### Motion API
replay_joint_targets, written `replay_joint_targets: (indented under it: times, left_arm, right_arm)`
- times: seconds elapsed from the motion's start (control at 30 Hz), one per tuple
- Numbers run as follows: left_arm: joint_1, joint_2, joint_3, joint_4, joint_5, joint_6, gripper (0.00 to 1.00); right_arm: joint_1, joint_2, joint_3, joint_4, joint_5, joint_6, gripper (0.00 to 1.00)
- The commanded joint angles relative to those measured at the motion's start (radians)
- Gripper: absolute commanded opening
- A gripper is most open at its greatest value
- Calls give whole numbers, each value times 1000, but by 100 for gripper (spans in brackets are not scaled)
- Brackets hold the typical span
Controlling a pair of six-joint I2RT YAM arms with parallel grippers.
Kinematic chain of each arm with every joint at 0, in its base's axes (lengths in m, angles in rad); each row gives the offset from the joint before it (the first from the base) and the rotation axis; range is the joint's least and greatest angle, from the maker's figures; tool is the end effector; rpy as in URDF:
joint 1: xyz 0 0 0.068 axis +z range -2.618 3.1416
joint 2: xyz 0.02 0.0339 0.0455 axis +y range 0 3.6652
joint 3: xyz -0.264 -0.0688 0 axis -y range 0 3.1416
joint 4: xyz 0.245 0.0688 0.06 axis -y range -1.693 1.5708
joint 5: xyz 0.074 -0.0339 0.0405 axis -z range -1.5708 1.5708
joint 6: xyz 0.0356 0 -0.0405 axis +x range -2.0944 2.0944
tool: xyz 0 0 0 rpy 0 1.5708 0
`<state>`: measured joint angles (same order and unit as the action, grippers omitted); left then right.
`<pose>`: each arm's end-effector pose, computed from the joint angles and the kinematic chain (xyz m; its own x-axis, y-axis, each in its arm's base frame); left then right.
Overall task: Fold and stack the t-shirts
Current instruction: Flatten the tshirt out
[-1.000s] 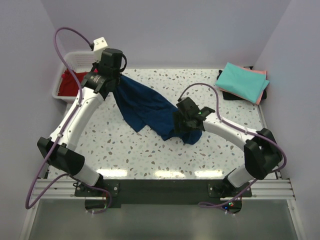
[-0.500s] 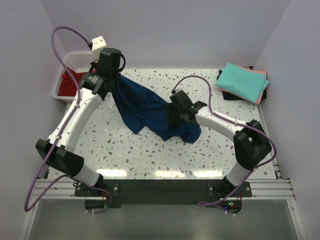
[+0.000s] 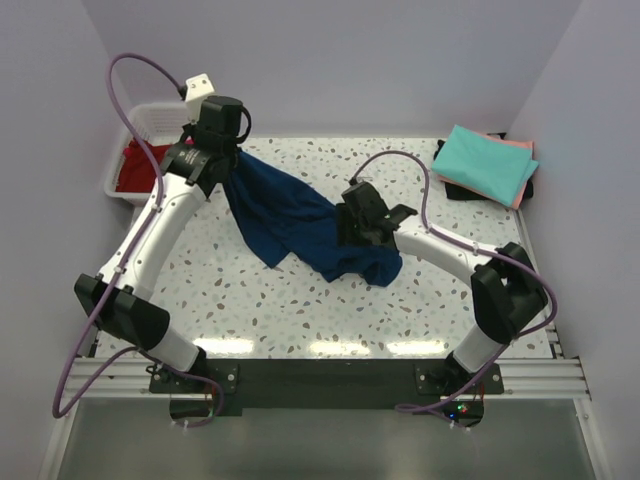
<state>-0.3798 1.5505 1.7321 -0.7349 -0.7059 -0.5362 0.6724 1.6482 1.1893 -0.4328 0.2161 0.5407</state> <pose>0.3158 -0.1012 0.4276 -0.3018 -0.2981 -0.9055 -0.4474 0.8830 -0.1416 0.2825 0.2151 0.2373 -0.7808 0.0210 -0.6244 -0.1179 0.9765 0.1803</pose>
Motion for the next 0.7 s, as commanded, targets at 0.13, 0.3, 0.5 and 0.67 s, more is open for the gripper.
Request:
replay_joint_targets:
  times: [0.13,0.3,0.5,0.67]
  left_arm:
    - [16,19,6,14,25,13,0]
    - [18,28,6,15,37,12,0]
    - [21,28,3,12,37,13,0]
    - [24,22,-3,12,33,12,0]
  right_arm:
    - [-77,-10,-74,11,-59,137,61]
    - [-108,-7,-112,58,-115,159,61]
    - [-138,13,-135,126,-213,180,60]
    - [-149,33,-145,138,-265,196,59]
